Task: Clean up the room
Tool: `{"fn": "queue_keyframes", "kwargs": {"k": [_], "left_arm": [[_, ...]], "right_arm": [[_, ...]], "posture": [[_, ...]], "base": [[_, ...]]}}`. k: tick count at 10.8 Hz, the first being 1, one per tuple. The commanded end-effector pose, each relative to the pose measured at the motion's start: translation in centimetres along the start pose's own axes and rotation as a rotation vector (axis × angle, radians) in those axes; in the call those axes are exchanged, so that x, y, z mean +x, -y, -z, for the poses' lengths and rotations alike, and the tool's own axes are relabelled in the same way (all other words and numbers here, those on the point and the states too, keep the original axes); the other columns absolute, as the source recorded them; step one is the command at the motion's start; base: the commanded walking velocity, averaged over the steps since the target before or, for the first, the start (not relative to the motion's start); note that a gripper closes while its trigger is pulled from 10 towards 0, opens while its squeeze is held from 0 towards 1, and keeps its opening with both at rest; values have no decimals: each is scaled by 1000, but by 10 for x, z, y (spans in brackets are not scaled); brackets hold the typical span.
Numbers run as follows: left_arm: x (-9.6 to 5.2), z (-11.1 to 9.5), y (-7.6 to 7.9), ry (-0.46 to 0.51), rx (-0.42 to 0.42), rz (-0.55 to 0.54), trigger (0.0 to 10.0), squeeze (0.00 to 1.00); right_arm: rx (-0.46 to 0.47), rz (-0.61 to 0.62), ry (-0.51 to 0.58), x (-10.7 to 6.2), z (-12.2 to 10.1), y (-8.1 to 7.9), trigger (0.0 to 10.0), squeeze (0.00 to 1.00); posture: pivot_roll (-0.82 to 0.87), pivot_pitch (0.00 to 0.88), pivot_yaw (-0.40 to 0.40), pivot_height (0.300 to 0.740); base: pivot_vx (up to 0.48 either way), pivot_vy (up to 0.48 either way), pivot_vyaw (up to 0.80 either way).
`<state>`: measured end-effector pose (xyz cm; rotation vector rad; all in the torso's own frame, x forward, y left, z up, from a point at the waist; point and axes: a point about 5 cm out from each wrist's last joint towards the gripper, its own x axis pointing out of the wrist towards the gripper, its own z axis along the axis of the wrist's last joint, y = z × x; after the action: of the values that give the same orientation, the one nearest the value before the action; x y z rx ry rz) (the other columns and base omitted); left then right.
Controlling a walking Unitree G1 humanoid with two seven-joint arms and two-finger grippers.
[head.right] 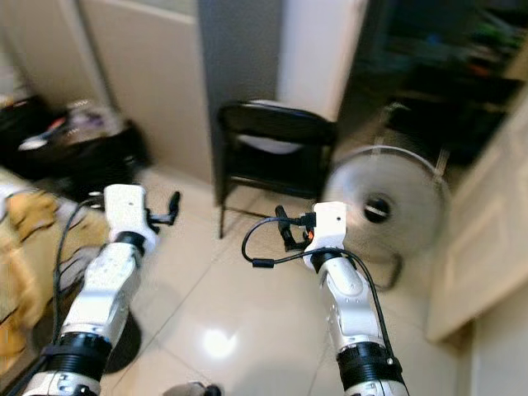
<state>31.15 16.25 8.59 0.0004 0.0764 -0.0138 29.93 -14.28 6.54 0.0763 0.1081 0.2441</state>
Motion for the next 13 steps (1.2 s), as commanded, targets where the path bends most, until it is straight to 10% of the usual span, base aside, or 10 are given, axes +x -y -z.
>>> {"fn": "queue_keyframes", "kwargs": {"k": [1,13], "left_arm": [[-1,4,1,-22,-3,3,10000,0],[2,-6,13,55,-59,29,10000,0]], "right_arm": [[-3,-3,15,2,-5,1,10000,0],[-46,-35,-8,12,-6,1,10000,0]], "posture": [[-50,0,-5,740],[-43,0,-19,740]], "base": [[0,0,419],[39,-307,420]]}}
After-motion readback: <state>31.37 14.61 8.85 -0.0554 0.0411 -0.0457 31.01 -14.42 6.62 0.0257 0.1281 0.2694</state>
